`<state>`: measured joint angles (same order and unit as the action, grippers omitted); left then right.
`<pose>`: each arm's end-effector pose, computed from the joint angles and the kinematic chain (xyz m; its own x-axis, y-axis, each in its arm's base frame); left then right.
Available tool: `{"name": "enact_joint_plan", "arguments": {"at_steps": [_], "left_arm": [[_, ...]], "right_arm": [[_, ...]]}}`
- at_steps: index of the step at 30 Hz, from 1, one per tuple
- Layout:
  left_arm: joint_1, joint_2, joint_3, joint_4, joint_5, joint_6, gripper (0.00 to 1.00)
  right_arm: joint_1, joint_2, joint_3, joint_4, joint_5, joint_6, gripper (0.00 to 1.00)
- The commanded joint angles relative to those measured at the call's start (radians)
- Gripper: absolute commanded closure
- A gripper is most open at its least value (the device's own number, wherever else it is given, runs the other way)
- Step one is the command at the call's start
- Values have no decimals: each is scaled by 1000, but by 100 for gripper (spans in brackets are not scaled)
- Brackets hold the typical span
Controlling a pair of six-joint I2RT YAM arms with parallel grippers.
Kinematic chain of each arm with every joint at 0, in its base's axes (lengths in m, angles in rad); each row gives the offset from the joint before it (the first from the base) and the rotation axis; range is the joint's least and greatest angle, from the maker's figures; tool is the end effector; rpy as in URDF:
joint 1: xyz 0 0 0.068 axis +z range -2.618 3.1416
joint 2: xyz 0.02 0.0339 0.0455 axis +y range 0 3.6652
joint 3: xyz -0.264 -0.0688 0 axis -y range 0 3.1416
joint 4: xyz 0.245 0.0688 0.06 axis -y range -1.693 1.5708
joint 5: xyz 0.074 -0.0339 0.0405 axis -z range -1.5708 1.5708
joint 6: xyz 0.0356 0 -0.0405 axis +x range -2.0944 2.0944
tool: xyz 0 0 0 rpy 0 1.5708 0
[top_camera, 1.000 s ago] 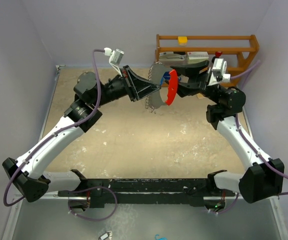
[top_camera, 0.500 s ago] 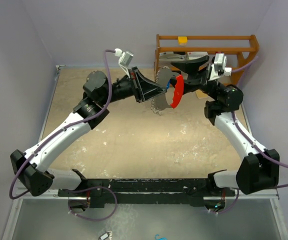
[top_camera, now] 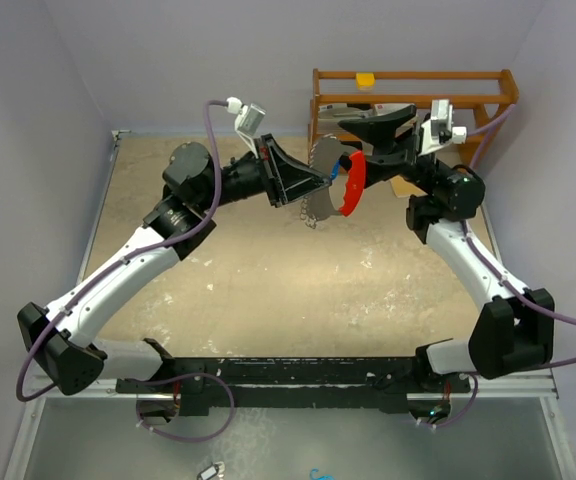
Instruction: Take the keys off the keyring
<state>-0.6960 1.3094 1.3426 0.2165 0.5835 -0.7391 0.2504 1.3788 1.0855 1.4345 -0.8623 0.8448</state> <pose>0.2139 -0.2043 0.4623 -0.4963 -0.3179 -0.8079 0.8260 0.1136 -0.5521 0.2471 0.0911 0.4476 0.2350 0.5624 -0.7928 -0.9691 0.1980 -0.1468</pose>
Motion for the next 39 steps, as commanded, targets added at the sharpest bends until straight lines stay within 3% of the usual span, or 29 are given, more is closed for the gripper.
{"name": "enact_joint_plan", "arguments": {"at_steps": [1, 7, 15, 39], "left_arm": [[46, 11, 0, -51, -141, 36, 100], [99, 33, -3, 54, -101, -32, 100], [104, 58, -19, 163, -77, -106, 100], [104, 48, -18, 21, -136, 19, 100]], "right_arm": [[32, -38, 79, 193, -82, 90, 31], [32, 33, 128, 364, -127, 290, 33], [32, 64, 146, 376, -102, 313, 33], [32, 6, 121, 376, -89, 291, 31]]}}
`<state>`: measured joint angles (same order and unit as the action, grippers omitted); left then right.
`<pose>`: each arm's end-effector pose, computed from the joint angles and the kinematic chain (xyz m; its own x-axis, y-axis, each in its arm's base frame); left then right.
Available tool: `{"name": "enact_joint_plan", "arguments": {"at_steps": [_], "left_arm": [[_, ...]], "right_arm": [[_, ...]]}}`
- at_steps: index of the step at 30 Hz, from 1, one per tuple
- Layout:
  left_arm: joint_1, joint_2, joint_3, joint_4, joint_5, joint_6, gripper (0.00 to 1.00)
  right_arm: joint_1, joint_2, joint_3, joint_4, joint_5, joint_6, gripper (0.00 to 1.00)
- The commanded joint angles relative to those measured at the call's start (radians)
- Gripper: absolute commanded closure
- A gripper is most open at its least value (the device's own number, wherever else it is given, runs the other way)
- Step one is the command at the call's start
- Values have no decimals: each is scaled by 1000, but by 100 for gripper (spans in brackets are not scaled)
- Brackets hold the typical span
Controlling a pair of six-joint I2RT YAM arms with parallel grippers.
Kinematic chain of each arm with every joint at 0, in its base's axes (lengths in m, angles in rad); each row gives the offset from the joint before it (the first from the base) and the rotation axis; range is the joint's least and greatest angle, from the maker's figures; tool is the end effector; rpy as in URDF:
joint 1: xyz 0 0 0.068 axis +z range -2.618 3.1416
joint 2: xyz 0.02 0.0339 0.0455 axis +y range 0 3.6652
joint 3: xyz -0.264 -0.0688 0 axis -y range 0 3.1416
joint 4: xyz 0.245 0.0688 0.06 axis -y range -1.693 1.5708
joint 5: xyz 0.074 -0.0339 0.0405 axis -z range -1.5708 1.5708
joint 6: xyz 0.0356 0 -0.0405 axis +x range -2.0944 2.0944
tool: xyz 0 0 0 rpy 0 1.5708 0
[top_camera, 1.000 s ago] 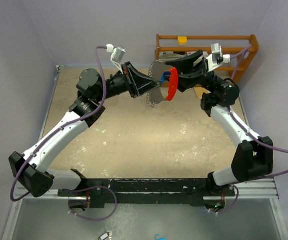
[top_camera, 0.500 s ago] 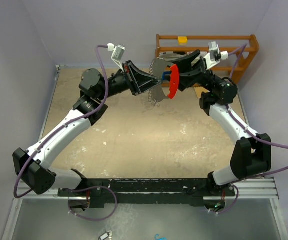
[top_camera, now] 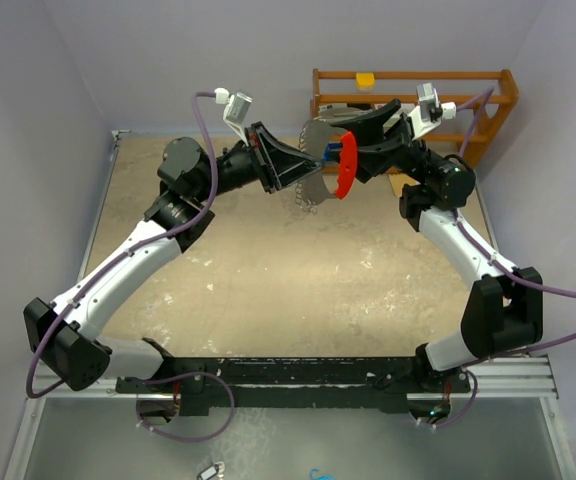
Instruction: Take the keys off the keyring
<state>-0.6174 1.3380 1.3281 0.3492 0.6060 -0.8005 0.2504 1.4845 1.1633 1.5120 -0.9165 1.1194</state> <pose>0.2345 -0.1914 0.4623 -0.4669 -0.3920 -0.7927 0.8311 0.1119 -0.5448 0.2683 0.0978 0.4449 0.0002 0.5653 -0.8249 -0.9998 0.0183 0.0123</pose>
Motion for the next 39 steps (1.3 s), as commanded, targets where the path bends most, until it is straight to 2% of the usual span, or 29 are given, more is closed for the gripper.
{"name": "enact_joint_plan", "arguments": {"at_steps": [1, 8, 16, 39], "left_arm": [[25, 21, -2, -114, -157, 82, 100], [25, 21, 2, -126, -167, 91, 100], [24, 32, -21, -33, -113, 13, 100], [24, 95, -28, -2, -133, 29, 100]], "right_arm": [[32, -105, 40, 298, -35, 14, 31], [32, -112, 40, 291, -29, 8, 27], [32, -88, 54, 292, -11, 12, 20], [32, -92, 61, 296, -33, 45, 25]]}}
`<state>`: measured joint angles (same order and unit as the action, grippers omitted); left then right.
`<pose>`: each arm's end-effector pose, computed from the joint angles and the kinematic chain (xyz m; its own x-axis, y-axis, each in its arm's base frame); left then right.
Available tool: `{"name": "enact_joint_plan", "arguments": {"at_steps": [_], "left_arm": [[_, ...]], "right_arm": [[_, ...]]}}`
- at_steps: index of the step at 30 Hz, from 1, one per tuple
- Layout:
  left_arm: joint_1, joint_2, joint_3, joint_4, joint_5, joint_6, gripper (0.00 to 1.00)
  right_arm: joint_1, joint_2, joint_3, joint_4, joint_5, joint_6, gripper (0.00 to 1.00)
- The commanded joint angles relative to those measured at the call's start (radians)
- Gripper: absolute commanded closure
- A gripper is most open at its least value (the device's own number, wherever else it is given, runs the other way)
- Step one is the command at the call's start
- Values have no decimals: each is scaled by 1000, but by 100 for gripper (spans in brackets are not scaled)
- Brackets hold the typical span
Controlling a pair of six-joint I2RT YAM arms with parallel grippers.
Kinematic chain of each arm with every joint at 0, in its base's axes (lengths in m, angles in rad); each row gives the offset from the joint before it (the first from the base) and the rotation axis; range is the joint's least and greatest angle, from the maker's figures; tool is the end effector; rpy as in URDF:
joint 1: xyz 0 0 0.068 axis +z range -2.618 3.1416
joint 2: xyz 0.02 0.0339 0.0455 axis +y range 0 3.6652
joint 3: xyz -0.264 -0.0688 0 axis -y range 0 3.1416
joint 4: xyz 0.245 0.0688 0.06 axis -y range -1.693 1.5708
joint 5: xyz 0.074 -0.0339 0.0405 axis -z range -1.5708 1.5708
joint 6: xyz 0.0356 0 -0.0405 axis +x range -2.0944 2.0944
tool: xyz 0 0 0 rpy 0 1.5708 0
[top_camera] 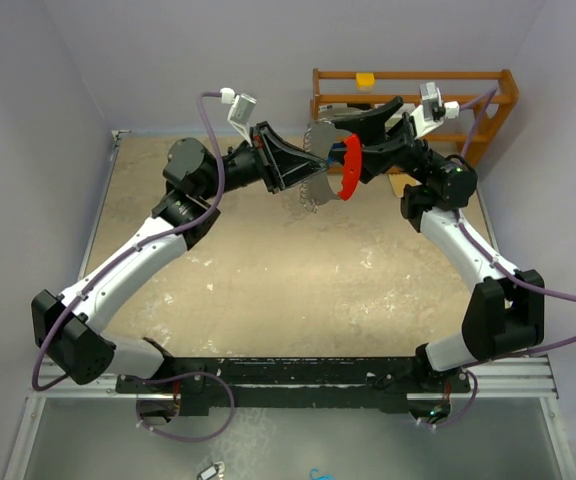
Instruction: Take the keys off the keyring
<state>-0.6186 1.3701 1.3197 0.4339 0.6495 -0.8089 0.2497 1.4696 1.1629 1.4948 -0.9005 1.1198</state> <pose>0.2401 -0.1973 0.4581 -0.4543 -0.3839 -0.8039 0.8548 0.0664 -0.5148 0.2653 0.0964 0.4485 -0.0016 0.5766 -0.8170 -0.9995 0.0245 0.0192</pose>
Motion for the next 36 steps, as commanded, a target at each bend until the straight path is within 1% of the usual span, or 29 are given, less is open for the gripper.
{"name": "enact_joint_plan", "arguments": {"at_steps": [1, 9, 10, 16, 17, 19, 20, 24, 27, 29, 33, 36], "left_arm": [[25, 68, -18, -88, -177, 40, 100], [25, 103, -16, -43, -164, 12, 100], [25, 104, -15, -37, -163, 9, 100], [25, 111, -6, -27, -166, 6, 100], [25, 109, -6, -30, -167, 7, 100], [26, 104, -6, -38, -173, 13, 100], [27, 98, -6, -47, -175, 19, 100], [35, 54, -5, -123, -214, 74, 100], [43, -7, 1, -239, -274, 157, 100], [53, -51, 3, -316, -317, 207, 100], [72, -140, 6, -411, -338, 255, 100], [77, -181, 28, -476, -362, 299, 100]], "right_arm": [[33, -76, 63, 313, -51, 47, 25], [35, -58, 82, 313, -74, 85, 33], [37, -57, 85, 313, -78, 89, 36], [39, -55, 93, 313, -98, 103, 65], [40, -55, 95, 312, -103, 105, 72], [40, -56, 96, 312, -111, 105, 96], [39, -58, 97, 313, -112, 101, 100], [39, -66, 91, 318, -133, 90, 100], [39, -78, 83, 306, -165, 54, 100], [39, -88, 79, 267, -174, 12, 100], [39, -113, 72, 154, -188, -96, 100], [39, -109, 89, 152, -217, -105, 100]]}}
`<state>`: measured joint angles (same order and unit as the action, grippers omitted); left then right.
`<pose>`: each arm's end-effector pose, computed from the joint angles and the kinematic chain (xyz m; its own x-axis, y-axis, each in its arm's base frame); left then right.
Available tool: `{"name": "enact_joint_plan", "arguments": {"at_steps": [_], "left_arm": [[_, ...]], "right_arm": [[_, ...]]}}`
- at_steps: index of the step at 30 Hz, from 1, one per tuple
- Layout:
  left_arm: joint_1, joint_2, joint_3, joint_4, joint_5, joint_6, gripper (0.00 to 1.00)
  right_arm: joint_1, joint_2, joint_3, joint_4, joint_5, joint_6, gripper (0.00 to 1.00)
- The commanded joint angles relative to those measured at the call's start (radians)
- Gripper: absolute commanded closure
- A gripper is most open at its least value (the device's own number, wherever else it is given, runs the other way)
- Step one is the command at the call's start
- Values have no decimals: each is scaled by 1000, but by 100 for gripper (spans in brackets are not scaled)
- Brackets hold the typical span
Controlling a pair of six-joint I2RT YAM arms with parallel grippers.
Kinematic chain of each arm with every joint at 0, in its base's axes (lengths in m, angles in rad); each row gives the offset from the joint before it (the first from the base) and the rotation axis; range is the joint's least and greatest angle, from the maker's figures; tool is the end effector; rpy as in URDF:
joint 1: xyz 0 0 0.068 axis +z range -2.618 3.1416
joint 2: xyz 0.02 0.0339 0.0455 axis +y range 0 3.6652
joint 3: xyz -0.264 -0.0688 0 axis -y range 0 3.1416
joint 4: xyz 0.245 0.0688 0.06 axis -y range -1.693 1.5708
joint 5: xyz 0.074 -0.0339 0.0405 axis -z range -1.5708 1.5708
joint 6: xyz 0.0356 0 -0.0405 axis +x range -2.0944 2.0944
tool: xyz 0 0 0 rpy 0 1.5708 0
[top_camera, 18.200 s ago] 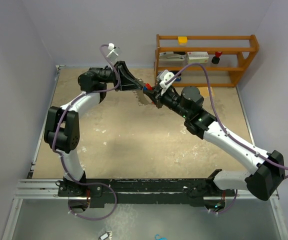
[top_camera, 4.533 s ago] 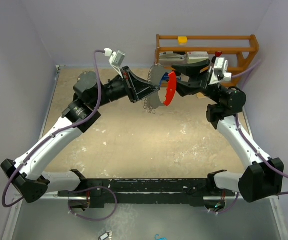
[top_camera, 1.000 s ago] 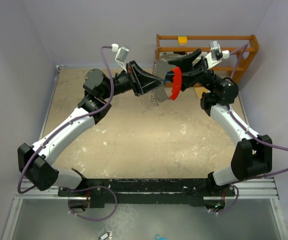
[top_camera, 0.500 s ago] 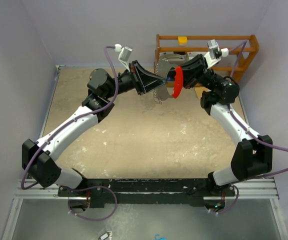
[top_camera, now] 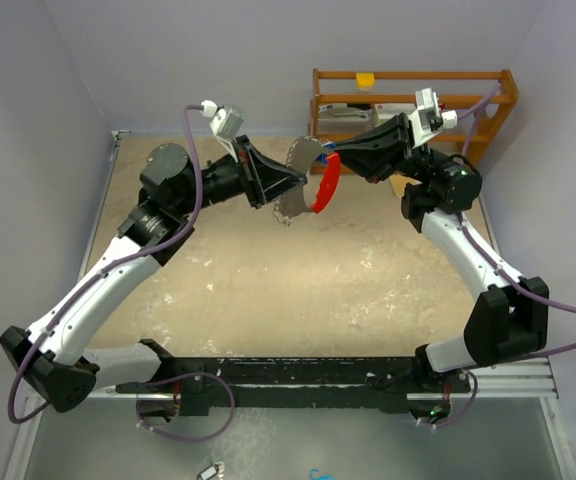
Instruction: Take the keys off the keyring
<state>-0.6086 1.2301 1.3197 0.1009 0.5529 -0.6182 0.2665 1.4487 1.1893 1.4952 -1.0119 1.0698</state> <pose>0.2132 -0.1713 0.4638 -0.4006 -0.3220 -0.8578 0.8313 0.2660 -0.4880 0.2531 0.1004 0.4584 0.0793 0.5037 -0.8602 -0.9953 -0.0077 -0.0962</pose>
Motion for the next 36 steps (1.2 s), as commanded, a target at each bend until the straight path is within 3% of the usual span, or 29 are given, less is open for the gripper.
{"name": "enact_joint_plan", "arguments": {"at_steps": [1, 3, 6, 7, 8, 13, 17, 19, 22, 26, 31, 36], "left_arm": [[67, -51, 33, -156, -274, 118, 100], [67, -62, 40, -174, -291, 130, 100], [67, -61, 52, -183, -285, 131, 83], [66, -58, 58, -180, -266, 129, 63], [67, -52, 64, -179, -244, 130, 52], [67, -38, 86, -176, -192, 131, 40], [67, -59, 58, -133, -214, 142, 36], [67, -71, 41, -95, -215, 148, 35], [66, -88, 19, -41, -223, 174, 34], [67, -97, 13, -50, -332, 233, 39], [67, -68, 45, -95, -384, 293, 59], [67, -48, 42, -71, -391, 335, 62]], "right_arm": [[22, -84, 72, 155, -115, -51, 100], [22, -77, 88, 171, -133, -35, 100], [22, -76, 100, 170, -144, -27, 100], [22, -76, 99, 171, -145, -27, 100], [22, -78, 99, 169, -149, -29, 100], [23, -99, 93, 124, -175, -100, 100], [22, -118, 90, 112, -209, -165, 100], [22, -135, 82, 29, -213, -238, 100], [23, -183, 67, -292, -151, -473, 100], [57, -214, 178, -961, 36, -955, 100], [86, -201, 282, -1219, 151, -1101, 100], [202, -180, 416, -1554, 423, -1298, 100]]}}
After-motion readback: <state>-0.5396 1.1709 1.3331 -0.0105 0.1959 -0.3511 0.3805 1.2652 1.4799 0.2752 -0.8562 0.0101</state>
